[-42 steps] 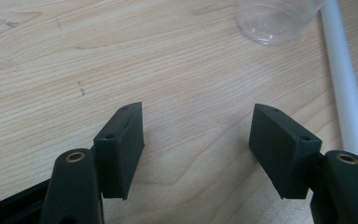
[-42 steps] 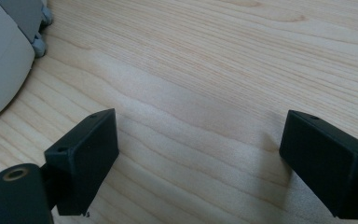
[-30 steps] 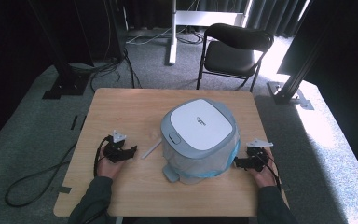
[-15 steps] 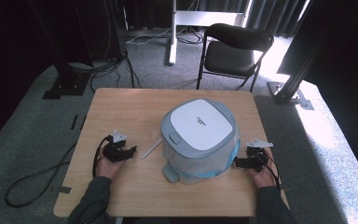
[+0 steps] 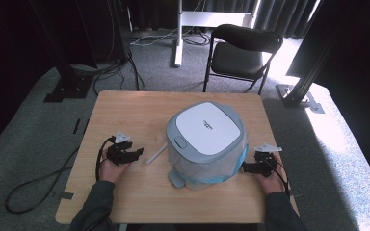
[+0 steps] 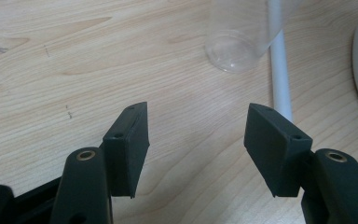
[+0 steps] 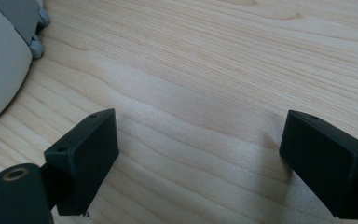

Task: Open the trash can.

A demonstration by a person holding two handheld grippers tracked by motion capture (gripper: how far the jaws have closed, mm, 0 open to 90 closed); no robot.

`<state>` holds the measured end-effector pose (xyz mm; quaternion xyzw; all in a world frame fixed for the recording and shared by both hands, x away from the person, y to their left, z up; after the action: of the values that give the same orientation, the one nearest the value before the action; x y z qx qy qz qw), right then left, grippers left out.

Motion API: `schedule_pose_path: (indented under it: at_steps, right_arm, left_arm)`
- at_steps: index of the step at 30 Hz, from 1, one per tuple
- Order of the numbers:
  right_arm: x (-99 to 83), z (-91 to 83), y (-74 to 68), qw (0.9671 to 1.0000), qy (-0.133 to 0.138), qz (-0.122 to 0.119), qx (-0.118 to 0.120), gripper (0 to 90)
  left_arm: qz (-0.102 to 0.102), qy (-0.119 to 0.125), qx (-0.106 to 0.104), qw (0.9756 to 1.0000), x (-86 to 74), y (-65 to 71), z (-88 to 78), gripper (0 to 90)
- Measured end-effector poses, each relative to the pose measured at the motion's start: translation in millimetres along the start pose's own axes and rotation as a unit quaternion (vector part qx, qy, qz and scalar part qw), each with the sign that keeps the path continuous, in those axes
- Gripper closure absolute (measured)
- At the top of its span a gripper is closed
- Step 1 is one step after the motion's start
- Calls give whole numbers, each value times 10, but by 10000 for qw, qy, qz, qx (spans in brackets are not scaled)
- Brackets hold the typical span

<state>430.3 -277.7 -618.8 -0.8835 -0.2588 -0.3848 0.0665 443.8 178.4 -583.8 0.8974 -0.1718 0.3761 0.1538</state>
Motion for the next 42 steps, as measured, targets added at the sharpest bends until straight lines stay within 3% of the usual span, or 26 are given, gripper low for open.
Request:
schedule_pose_path:
  at_steps: [16, 27, 35, 42]
  right_arm:
    - [0, -1, 0, 10000, 7, -3, 0, 111]
    - [-1, -3, -1, 10000, 9, 16, -20, 112]
    - [-4, -6, -7, 10000, 13, 52, -50, 112]
    - [-4, -7, -7, 10000, 13, 53, -51, 112]
  left_arm:
    - [181, 109, -43, 9998, 191, 70, -120, 400]
    - [285, 166, -305, 9990, 393, 168, -249, 392]
    - [458, 239, -570, 9970, 560, 301, -378, 398]
    - [570, 317, -649, 9958, 667, 373, -458, 397]
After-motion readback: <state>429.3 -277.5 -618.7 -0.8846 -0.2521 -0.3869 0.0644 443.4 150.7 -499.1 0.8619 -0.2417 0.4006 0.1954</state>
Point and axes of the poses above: each handheld gripper's, and its own axes: z roughly forward along the jaws, x roughly out of its top, y roughly to its right, the point moved 10 cm from there along z, roughly forward along the jaws, and after that the axes turned 7 degrees about -z, right-handed, at the moved point
